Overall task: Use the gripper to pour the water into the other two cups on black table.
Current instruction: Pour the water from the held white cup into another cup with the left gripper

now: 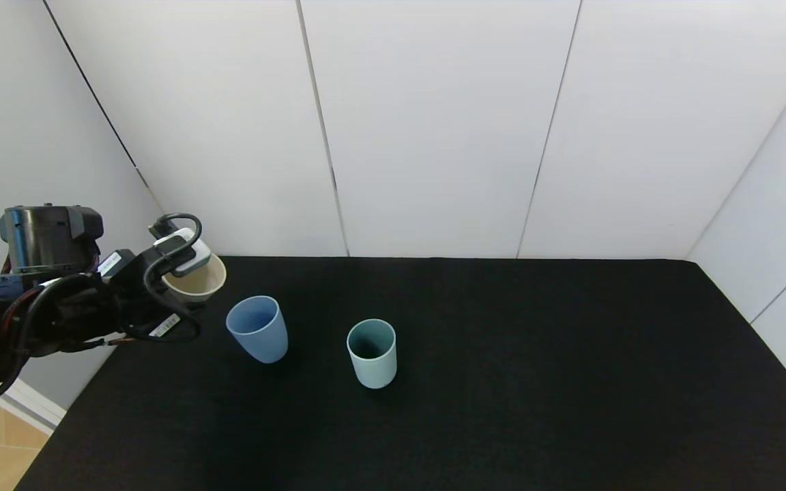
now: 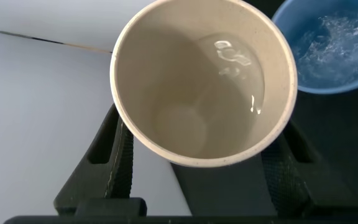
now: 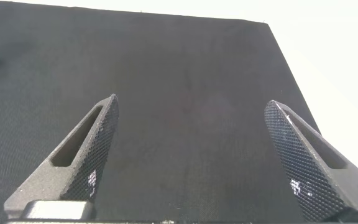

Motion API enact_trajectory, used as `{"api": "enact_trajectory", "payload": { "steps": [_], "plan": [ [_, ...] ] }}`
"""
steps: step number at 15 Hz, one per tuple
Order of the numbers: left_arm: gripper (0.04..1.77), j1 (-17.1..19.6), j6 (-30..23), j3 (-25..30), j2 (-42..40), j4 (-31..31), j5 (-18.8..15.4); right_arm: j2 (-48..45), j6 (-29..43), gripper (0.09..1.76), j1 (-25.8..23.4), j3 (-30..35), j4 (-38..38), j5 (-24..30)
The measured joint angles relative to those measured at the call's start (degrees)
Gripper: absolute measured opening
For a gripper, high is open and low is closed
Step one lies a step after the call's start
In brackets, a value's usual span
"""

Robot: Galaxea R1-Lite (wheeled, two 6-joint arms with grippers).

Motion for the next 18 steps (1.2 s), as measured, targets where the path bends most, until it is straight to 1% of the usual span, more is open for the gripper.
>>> {"api": "enact_trajectory", "payload": {
  "steps": [2, 3, 5, 8, 11, 12, 15, 18],
  "plan": [
    [1.19, -0.94, -1.0, -1.3, -2.43, 6.4, -1.91, 0.0, -0.02, 1.71, 0.0, 0.0, -0.02, 0.0],
    [1.19, -2.16, -2.32, -2.07, -3.94, 8.98, -3.16, 0.0, 0.0, 1.71, 0.0, 0.0, 0.0, -0.02],
    [1.19, -5.38, -4.0, -2.79, -6.81, 12.0, -4.0, 0.0, -0.02, 1.71, 0.0, 0.0, 0.0, 0.0],
    [1.19, -10.8, -4.3, -3.07, -10.06, 14.48, -3.82, 0.0, -0.02, 1.71, 0.0, 0.0, 0.0, 0.0],
    [1.19, -15.82, -4.28, -3.64, -11.28, 15.12, -2.38, 0.0, -0.02, 1.71, 0.0, 0.0, -0.02, 0.0],
    [1.19, -17.52, -4.24, -4.06, -11.25, 15.25, -1.16, 0.0, -0.05, 1.71, 0.0, 0.0, 0.0, -0.02],
    [1.19, -22.32, -4.11, -5.13, -9.76, 15.14, 3.95, 0.0, 0.0, 1.71, 0.0, 0.0, -0.02, 0.0],
    [1.19, -26.17, -3.97, -6.53, -6.58, 14.45, 6.95, 0.0, 0.0, 1.71, 0.0, 0.0, 0.0, 0.0]
  ]
}}
